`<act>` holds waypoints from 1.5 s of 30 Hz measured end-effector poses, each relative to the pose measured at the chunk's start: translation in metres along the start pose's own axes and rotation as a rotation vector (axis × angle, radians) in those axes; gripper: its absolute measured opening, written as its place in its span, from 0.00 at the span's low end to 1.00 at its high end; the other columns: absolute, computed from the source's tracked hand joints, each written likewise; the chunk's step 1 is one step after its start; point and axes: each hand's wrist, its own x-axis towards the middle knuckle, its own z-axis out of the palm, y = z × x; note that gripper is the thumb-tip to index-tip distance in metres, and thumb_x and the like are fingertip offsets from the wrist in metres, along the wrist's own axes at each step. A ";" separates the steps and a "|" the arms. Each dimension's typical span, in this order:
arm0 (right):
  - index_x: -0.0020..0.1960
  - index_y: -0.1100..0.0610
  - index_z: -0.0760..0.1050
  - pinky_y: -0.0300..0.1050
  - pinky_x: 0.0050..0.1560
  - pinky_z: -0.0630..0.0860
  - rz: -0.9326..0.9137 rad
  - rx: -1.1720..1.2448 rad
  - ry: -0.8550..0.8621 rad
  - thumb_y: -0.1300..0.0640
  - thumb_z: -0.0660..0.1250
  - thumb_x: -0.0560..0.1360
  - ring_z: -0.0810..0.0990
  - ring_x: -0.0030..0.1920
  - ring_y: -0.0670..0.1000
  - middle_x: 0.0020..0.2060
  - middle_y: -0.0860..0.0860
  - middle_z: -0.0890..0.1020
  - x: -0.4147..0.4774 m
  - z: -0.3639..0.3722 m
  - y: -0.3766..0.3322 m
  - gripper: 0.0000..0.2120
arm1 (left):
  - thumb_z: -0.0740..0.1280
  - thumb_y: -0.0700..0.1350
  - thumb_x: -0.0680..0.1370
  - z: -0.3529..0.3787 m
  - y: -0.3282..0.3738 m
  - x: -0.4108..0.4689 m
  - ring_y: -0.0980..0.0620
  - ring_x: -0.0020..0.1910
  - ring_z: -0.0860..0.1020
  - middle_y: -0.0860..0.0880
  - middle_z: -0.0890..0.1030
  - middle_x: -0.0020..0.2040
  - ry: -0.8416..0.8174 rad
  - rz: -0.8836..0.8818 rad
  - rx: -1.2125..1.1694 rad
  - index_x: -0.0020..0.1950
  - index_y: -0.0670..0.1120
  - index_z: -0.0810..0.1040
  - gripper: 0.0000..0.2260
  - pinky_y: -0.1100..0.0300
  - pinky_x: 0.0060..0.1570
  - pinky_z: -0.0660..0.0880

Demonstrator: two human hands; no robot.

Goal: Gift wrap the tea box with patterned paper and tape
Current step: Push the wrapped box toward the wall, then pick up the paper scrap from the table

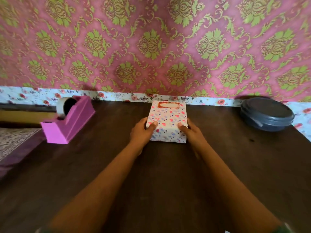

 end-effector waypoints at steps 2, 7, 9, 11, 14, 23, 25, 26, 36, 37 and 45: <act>0.72 0.51 0.63 0.56 0.63 0.73 0.014 -0.008 -0.020 0.52 0.64 0.77 0.75 0.62 0.54 0.65 0.53 0.74 0.001 -0.002 -0.003 0.25 | 0.64 0.54 0.77 0.000 0.002 -0.001 0.48 0.61 0.75 0.48 0.75 0.65 -0.042 -0.015 -0.019 0.69 0.51 0.68 0.21 0.46 0.61 0.73; 0.73 0.53 0.62 0.60 0.64 0.71 0.054 -0.068 0.012 0.50 0.67 0.73 0.72 0.65 0.55 0.66 0.54 0.73 0.006 -0.004 -0.014 0.31 | 0.64 0.55 0.77 -0.001 0.011 0.006 0.47 0.67 0.71 0.47 0.69 0.70 -0.084 -0.070 -0.010 0.73 0.51 0.62 0.26 0.46 0.65 0.70; 0.73 0.54 0.61 0.60 0.65 0.70 0.053 -0.082 0.032 0.50 0.67 0.74 0.71 0.66 0.55 0.67 0.54 0.72 0.010 -0.003 -0.016 0.30 | 0.63 0.54 0.77 0.001 0.016 0.011 0.47 0.68 0.69 0.47 0.68 0.71 -0.100 -0.090 -0.029 0.74 0.51 0.61 0.27 0.46 0.66 0.68; 0.73 0.54 0.61 0.59 0.66 0.69 0.052 -0.108 0.044 0.50 0.67 0.74 0.70 0.67 0.55 0.68 0.53 0.71 0.014 -0.002 -0.019 0.31 | 0.63 0.54 0.77 0.002 0.020 0.016 0.47 0.68 0.69 0.47 0.68 0.71 -0.114 -0.107 -0.044 0.74 0.51 0.60 0.27 0.47 0.67 0.68; 0.74 0.54 0.61 0.57 0.66 0.70 0.045 -0.127 0.057 0.49 0.67 0.74 0.70 0.67 0.54 0.68 0.53 0.72 0.019 -0.003 -0.021 0.32 | 0.63 0.54 0.77 0.003 0.022 0.022 0.48 0.68 0.69 0.47 0.68 0.71 -0.133 -0.131 -0.074 0.75 0.51 0.60 0.28 0.47 0.66 0.69; 0.74 0.54 0.60 0.58 0.68 0.68 0.049 -0.177 0.083 0.47 0.66 0.74 0.68 0.69 0.54 0.70 0.52 0.69 0.036 -0.003 -0.027 0.32 | 0.63 0.57 0.76 0.005 0.027 0.038 0.47 0.69 0.68 0.48 0.67 0.72 -0.124 -0.136 -0.023 0.74 0.53 0.60 0.28 0.46 0.67 0.68; 0.74 0.54 0.60 0.58 0.67 0.68 0.045 -0.217 0.091 0.46 0.66 0.74 0.68 0.69 0.54 0.69 0.52 0.70 0.039 -0.003 -0.027 0.32 | 0.64 0.58 0.76 0.005 0.028 0.041 0.47 0.68 0.68 0.47 0.68 0.71 -0.115 -0.142 -0.003 0.74 0.53 0.61 0.28 0.46 0.67 0.68; 0.74 0.55 0.60 0.57 0.68 0.68 0.047 -0.231 0.093 0.46 0.66 0.74 0.68 0.69 0.54 0.69 0.53 0.70 0.040 -0.003 -0.028 0.32 | 0.63 0.58 0.76 0.006 0.030 0.041 0.46 0.68 0.68 0.47 0.68 0.71 -0.108 -0.151 0.007 0.74 0.53 0.61 0.28 0.46 0.67 0.67; 0.74 0.51 0.59 0.50 0.70 0.63 0.061 -0.329 0.192 0.52 0.63 0.77 0.65 0.71 0.53 0.72 0.52 0.66 -0.056 -0.003 -0.039 0.27 | 0.65 0.48 0.77 -0.007 0.054 -0.043 0.49 0.68 0.69 0.48 0.71 0.69 -0.033 -0.139 0.050 0.70 0.50 0.69 0.21 0.49 0.67 0.67; 0.73 0.49 0.59 0.51 0.70 0.64 0.070 -0.326 0.195 0.53 0.63 0.77 0.66 0.70 0.52 0.71 0.52 0.66 -0.074 -0.005 -0.036 0.26 | 0.65 0.47 0.77 -0.007 0.058 -0.057 0.49 0.68 0.69 0.48 0.71 0.69 -0.060 -0.151 0.057 0.70 0.50 0.69 0.20 0.49 0.67 0.67; 0.70 0.50 0.65 0.47 0.64 0.72 0.160 -0.396 0.384 0.58 0.64 0.77 0.76 0.61 0.52 0.63 0.53 0.76 -0.225 -0.029 -0.017 0.23 | 0.66 0.42 0.77 0.015 0.073 -0.165 0.54 0.58 0.76 0.48 0.78 0.61 -0.382 -0.055 0.211 0.63 0.46 0.75 0.14 0.61 0.59 0.72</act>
